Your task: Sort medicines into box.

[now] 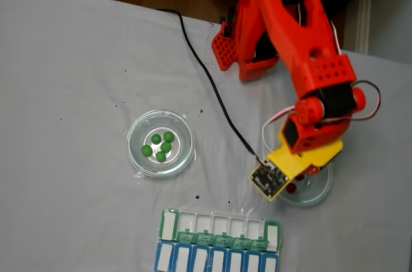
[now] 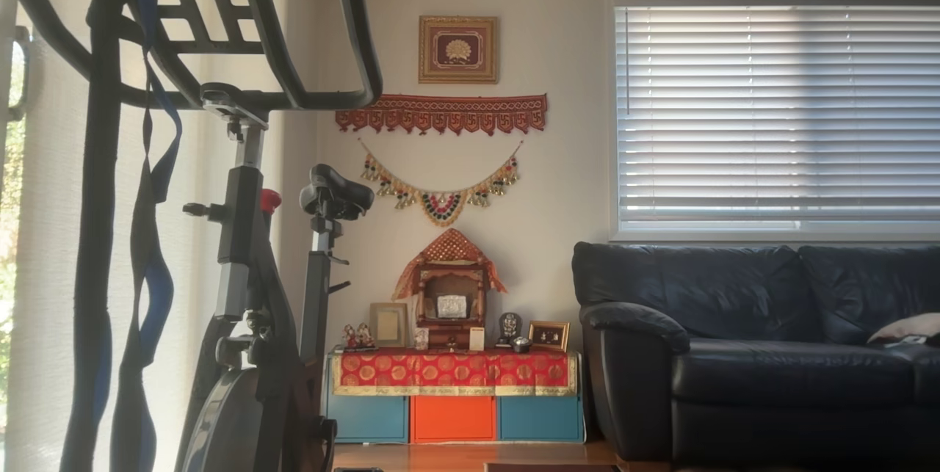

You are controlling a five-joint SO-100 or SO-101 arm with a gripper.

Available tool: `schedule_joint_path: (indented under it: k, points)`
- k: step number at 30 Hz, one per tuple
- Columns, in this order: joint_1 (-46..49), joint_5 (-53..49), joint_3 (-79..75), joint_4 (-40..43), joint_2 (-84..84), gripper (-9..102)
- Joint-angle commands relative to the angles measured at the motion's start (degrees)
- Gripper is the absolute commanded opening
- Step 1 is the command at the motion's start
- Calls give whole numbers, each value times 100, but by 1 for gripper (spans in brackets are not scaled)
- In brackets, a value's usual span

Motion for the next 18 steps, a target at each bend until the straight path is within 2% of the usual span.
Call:
schedule_joint_path:
  k: [1, 10, 12, 13, 18]
  points:
    - [-114, 114, -527, -18, 123, 1]
    - [-624, 123, -984, 492, -703, 1]
    - [-773, -26, -817, 229, -703, 1]
    - [-861, -97, -519, -290, -642, 1]
    - [-940, 132, -554, -193, -633, 1]
